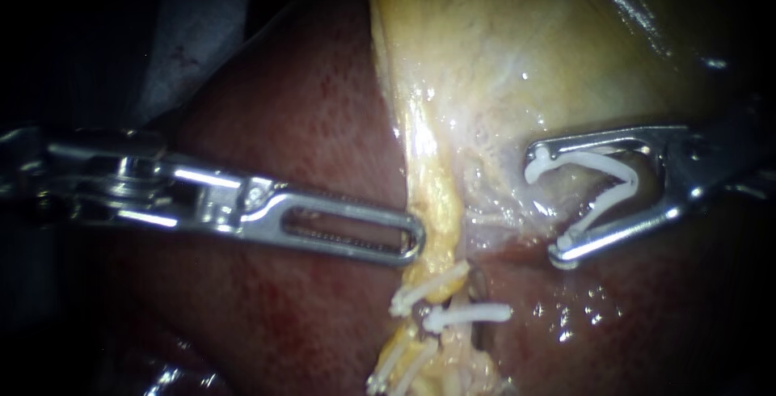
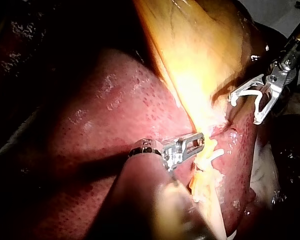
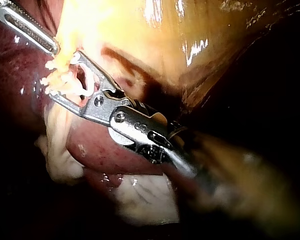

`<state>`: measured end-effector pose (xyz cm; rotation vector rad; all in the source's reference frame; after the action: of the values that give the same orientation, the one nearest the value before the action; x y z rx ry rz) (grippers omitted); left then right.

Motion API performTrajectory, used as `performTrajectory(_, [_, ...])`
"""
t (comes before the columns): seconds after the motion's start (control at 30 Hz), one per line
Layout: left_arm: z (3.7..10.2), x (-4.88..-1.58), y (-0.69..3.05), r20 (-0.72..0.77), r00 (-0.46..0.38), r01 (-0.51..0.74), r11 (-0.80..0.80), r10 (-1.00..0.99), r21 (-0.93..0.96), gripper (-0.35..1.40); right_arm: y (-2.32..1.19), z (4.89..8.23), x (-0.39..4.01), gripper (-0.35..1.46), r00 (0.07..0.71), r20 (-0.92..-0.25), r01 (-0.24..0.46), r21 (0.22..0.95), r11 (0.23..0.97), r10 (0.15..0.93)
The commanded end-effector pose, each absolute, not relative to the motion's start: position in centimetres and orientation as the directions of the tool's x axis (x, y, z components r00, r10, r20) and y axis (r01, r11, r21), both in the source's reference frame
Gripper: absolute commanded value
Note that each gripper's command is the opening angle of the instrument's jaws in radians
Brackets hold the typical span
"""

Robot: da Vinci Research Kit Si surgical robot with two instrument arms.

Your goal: Clipping second clip right tube

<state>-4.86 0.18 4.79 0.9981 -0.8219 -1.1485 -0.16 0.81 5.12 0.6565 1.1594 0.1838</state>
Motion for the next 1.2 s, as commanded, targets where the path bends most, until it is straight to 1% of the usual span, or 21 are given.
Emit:
performTrajectory(0.03, [4.79, -4.86, 0.18, 0.025, 0.228, 0.338, 0.104, -0.973, 0.935, -0.35, 0.81, 5.12, -0.16, 0.60, 0.409, -0.788, 0.194, 0.567, 0.801, 0.460])
performTrajectory(0.33, [4.79, -4.86, 0.18, 0.025, 0.229, 0.337, 0.104, -0.973, 0.936, -0.35, 0.80, 5.12, -0.16, 0.60, 0.409, -0.788, 0.194, 0.567, 0.801, 0.460])
performTrajectory(0.53, [4.74, -4.80, 0.21, 0.025, 0.228, 0.336, 0.103, -0.973, 0.936, -0.35, 0.80, 5.12, -0.16, 0.60, 0.409, -0.789, 0.194, 0.567, 0.801, 0.460])
performTrajectory(0.8, [4.56, -4.61, 0.33, 0.025, 0.209, 0.344, 0.097, -0.978, 0.934, -0.35, 0.79, 5.12, -0.16, 0.60, 0.409, -0.789, 0.194, 0.567, 0.801, 0.459])
performTrajectory(1.07, [4.31, -4.35, 0.51, 0.020, 0.184, 0.346, 0.084, -0.983, 0.934, -0.35, 0.78, 5.12, -0.16, 0.60, 0.409, -0.789, 0.195, 0.566, 0.801, 0.459])
performTrajectory(1.2, [4.24, -4.28, 0.54, 0.021, 0.170, 0.344, 0.079, -0.985, 0.936, -0.35, 0.78, 5.12, -0.16, 0.59, 0.409, -0.789, 0.195, 0.566, 0.801, 0.458])
